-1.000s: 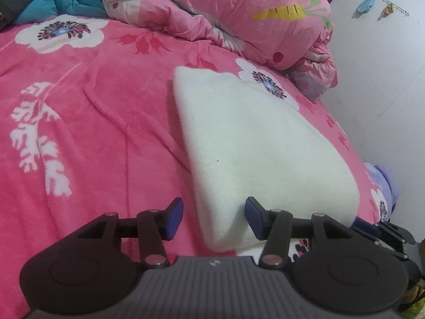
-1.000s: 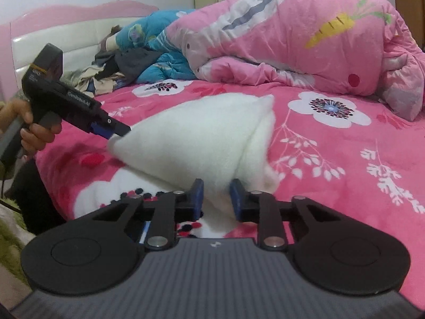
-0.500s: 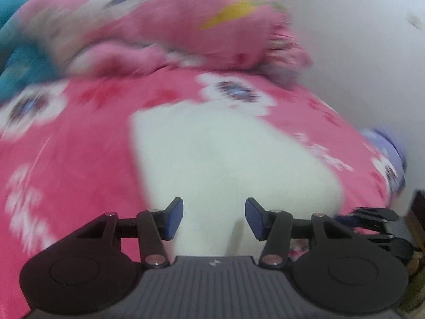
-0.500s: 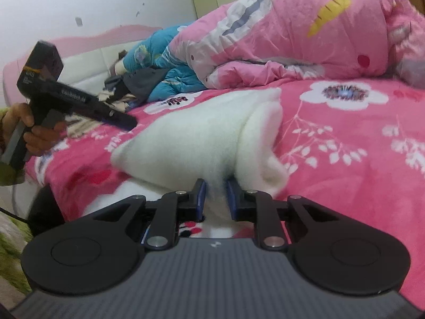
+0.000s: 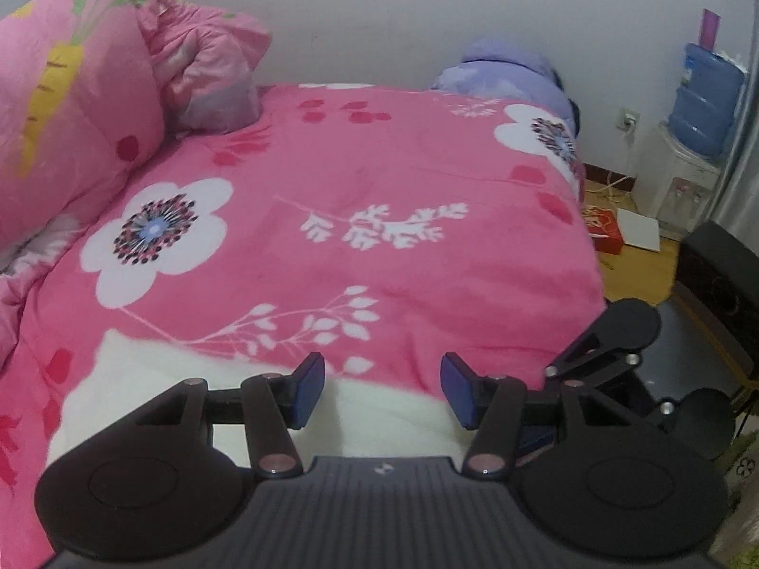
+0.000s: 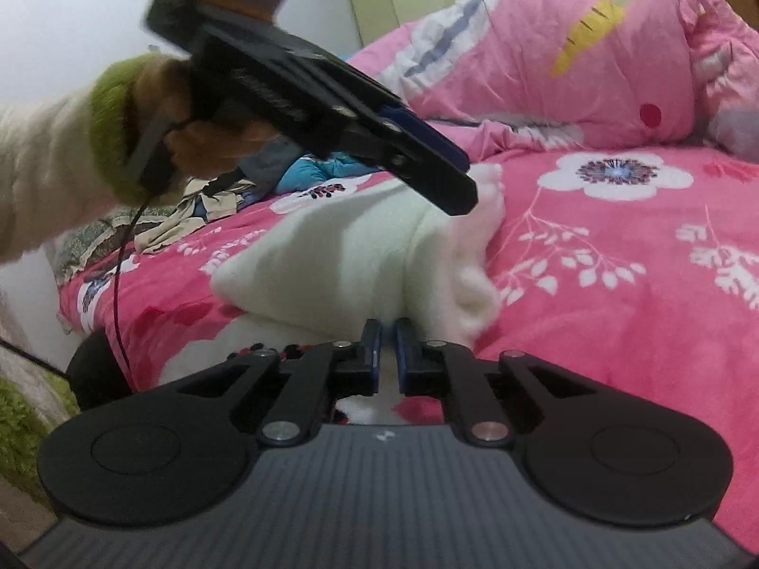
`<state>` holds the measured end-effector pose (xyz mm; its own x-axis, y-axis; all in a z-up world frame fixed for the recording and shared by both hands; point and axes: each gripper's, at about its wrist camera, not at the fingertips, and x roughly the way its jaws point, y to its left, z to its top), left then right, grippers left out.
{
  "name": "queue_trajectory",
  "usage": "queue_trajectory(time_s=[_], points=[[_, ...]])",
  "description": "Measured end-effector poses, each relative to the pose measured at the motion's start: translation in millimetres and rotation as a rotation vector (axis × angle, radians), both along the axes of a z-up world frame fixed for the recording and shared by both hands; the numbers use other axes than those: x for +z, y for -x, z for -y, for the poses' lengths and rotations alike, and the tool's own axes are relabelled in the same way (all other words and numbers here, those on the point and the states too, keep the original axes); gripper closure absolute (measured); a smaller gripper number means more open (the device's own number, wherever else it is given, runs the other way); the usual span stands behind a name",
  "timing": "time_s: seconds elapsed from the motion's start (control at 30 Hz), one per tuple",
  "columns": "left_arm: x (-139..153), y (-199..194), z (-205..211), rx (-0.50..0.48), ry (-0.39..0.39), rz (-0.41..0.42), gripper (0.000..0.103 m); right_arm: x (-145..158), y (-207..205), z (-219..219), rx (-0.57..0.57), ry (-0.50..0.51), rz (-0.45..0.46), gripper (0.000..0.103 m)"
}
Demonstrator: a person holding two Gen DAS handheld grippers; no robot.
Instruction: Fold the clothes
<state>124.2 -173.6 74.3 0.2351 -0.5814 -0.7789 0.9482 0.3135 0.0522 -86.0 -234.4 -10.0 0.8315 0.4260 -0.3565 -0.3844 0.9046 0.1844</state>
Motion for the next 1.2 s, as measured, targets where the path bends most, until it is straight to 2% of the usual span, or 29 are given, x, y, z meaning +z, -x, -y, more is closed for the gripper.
queue_trajectory(time_s=[0.1,0.2,0.4,0.5,0.67,0.7,0.73,0.83,0.93,1.03,1.13,1.2], points=[[4.2,-7.4,-11.8,0.047,0.025,-0.039,0.048,-5.0,-0.6,7.9,0.005,-0.018,-0.020,0.087],[8.0,-11.0,-22.3,0.062,0.031,-0.051,0.048,-10.9,-5.8,12.6,0.014,-0.038,-0.051,0.086],[11.5,-6.4,-28.2,0.042,0.041,-0.052,0.048,-4.0,-13.5,9.1,0.065,-0.035,0.008,0.085],[14.6,-7.2,-29.7,0.034,0.073,-0.065,0.048,-8.1,-15.8,5.6,0.084,-0.042,0.018,0.080],[13.1,-8.0,-24.2,0.025,0.081,-0.077,0.048,-11.2,-17.6,-15.9,0.097,0.100,0.044,0.075],[11.6,-7.2,-22.3,0.018,0.074,-0.077,0.048,-9.1,-18.2,-14.0,0.098,0.077,0.037,0.076],[10.0,-6.5,-20.5,0.014,0.065,-0.074,0.048,-8.0,-18.5,-9.9,0.102,0.047,0.026,0.088],[4.0,-6.5,-18.1,0.021,0.032,-0.047,0.048,-3.3,-12.1,2.7,0.130,0.001,0.025,0.094],[-2.9,-14.2,-22.6,0.069,0.023,-0.059,0.041,1.1,-7.8,8.0,0.151,0.002,0.014,0.096],[2.3,-22.5,-29.4,0.108,0.061,-0.082,0.040,10.0,-7.0,12.5,0.152,-0.008,0.020,0.096],[11.4,-22.4,-34.4,0.120,0.081,-0.066,0.042,18.1,-5.0,19.7,0.126,-0.013,0.044,0.097],[14.6,-17.2,-36.8,0.109,0.078,-0.054,0.042,9.4,-9.1,26.3,0.095,-0.035,0.016,0.097]])
